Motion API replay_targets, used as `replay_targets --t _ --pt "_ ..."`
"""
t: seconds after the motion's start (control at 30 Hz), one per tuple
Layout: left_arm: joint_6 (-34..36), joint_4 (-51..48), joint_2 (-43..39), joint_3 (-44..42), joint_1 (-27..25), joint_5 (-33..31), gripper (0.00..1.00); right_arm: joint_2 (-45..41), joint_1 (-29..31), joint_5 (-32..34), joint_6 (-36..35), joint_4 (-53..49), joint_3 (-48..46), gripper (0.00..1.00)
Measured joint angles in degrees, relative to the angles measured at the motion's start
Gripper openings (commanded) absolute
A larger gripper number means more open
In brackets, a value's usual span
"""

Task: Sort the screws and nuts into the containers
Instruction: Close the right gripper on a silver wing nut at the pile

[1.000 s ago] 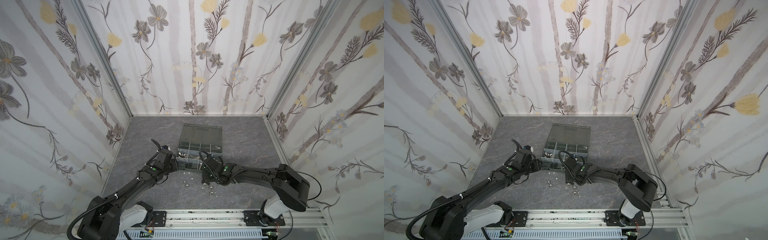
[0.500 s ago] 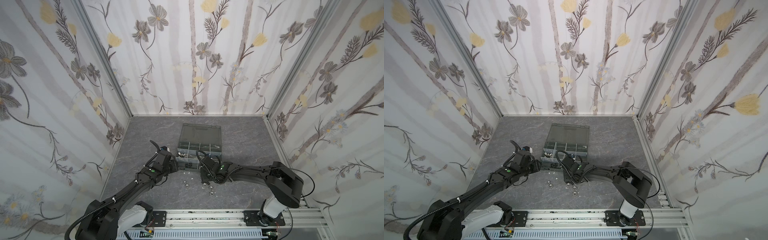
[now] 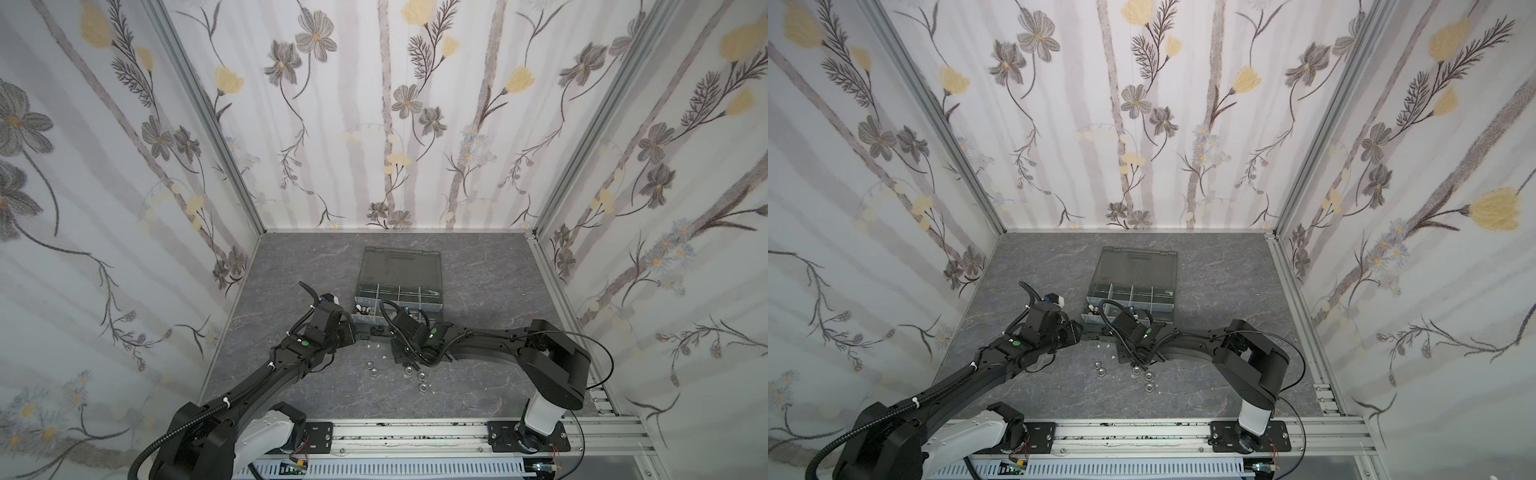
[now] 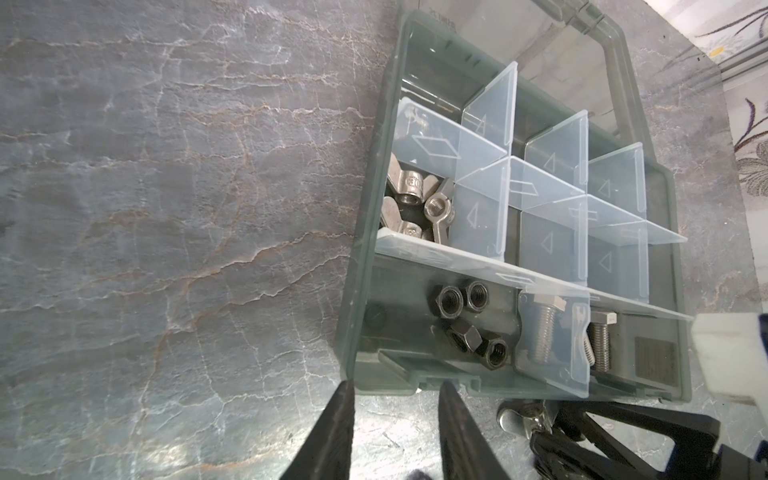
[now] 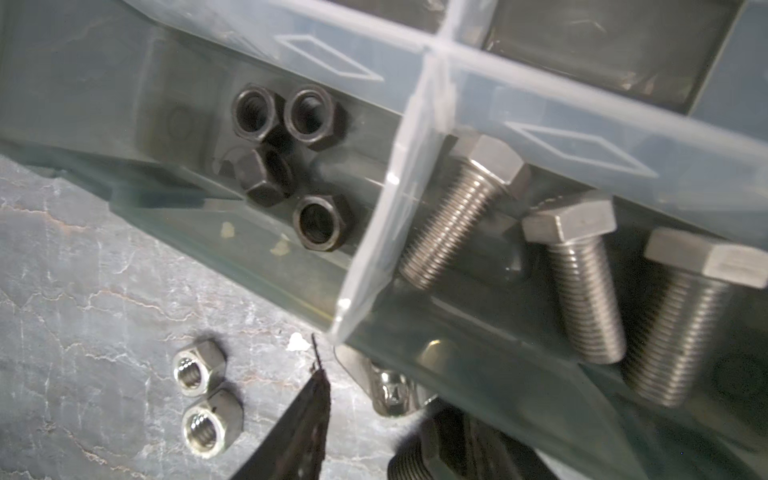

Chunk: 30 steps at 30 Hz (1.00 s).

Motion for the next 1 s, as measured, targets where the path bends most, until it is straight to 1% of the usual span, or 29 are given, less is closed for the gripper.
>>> replay_targets --t 0.23,0.4,0.7,1.0 --pt "-0.4 0.0 -0.2 -0.2 0.0 0.0 0.37 1.4 1.5 0.0 -1.9 -0.3 2.1 0.51" --pt "-0.4 0.0 -0.3 -0.4 0.0 0.0 0.37 1.6 2.1 -0.1 -1.8 -0.5 2.1 0.49" --pt "-0.5 0.0 -0.8 -1.1 0.0 0.0 0.37 0.0 2.1 1.6 1.2 -1.2 -0.6 0.49" --pt "-0.7 0.0 -2.5 -2.4 0.0 0.0 0.37 1.1 2.0 1.5 2.0 -0.7 -0.2 0.49"
